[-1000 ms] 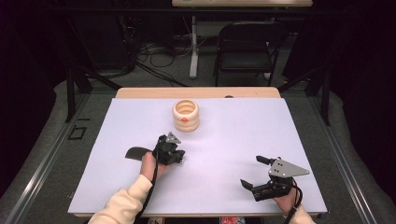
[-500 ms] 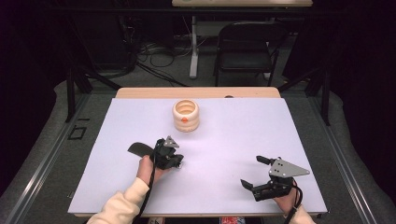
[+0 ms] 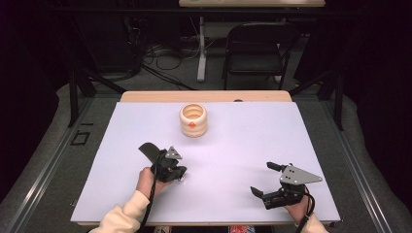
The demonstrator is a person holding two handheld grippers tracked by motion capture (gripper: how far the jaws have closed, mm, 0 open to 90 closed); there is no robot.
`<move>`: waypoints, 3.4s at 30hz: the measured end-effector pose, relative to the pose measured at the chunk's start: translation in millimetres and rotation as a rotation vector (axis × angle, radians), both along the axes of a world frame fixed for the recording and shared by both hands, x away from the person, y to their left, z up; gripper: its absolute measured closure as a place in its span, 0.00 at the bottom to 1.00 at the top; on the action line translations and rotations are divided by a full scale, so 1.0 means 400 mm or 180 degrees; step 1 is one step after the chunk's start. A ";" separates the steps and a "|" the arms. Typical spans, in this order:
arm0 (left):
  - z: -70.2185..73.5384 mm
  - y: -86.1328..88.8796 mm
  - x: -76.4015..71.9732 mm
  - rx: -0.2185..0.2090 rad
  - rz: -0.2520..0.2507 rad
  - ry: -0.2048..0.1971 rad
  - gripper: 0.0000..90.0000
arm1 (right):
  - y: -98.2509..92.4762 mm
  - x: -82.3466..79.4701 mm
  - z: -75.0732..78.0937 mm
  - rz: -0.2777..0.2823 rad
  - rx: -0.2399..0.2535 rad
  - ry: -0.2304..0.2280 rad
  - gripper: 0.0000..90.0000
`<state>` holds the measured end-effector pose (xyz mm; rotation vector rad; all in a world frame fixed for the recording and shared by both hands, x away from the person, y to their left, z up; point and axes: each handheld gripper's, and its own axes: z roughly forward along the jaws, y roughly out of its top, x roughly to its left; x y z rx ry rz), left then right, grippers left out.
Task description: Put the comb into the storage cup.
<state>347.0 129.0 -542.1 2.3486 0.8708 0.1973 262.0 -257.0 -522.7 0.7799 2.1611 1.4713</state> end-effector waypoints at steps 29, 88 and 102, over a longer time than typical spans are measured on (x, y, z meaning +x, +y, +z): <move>0.009 0.078 -0.043 0.0093 0.0144 0.0047 1.00 | 0.000 -0.001 0.001 -0.0002 -0.0011 -0.0001 0.00; 0.019 0.171 -0.038 0.0135 0.0404 0.0037 0.91 | 0.001 -0.001 0.000 0.0008 -0.0011 0.0009 0.00; 0.047 0.165 -0.043 0.0077 0.0351 0.0103 0.60 | 0.001 -0.001 0.000 0.0010 -0.0007 0.0017 0.00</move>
